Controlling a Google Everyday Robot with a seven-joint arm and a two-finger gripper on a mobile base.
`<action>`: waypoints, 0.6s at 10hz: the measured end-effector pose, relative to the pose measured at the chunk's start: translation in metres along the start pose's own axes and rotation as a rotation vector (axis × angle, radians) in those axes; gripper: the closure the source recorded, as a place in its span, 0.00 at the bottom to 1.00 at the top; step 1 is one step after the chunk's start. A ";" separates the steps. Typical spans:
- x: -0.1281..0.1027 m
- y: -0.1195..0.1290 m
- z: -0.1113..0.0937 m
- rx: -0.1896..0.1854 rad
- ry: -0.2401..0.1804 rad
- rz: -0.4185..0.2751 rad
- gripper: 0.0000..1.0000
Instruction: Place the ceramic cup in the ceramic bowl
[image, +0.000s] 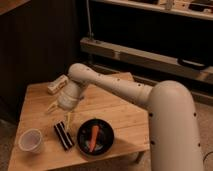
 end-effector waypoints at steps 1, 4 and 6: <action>-0.015 0.002 0.010 -0.023 -0.018 0.001 0.20; -0.031 0.004 0.033 -0.074 -0.088 0.011 0.20; -0.038 0.002 0.046 -0.099 -0.110 -0.002 0.20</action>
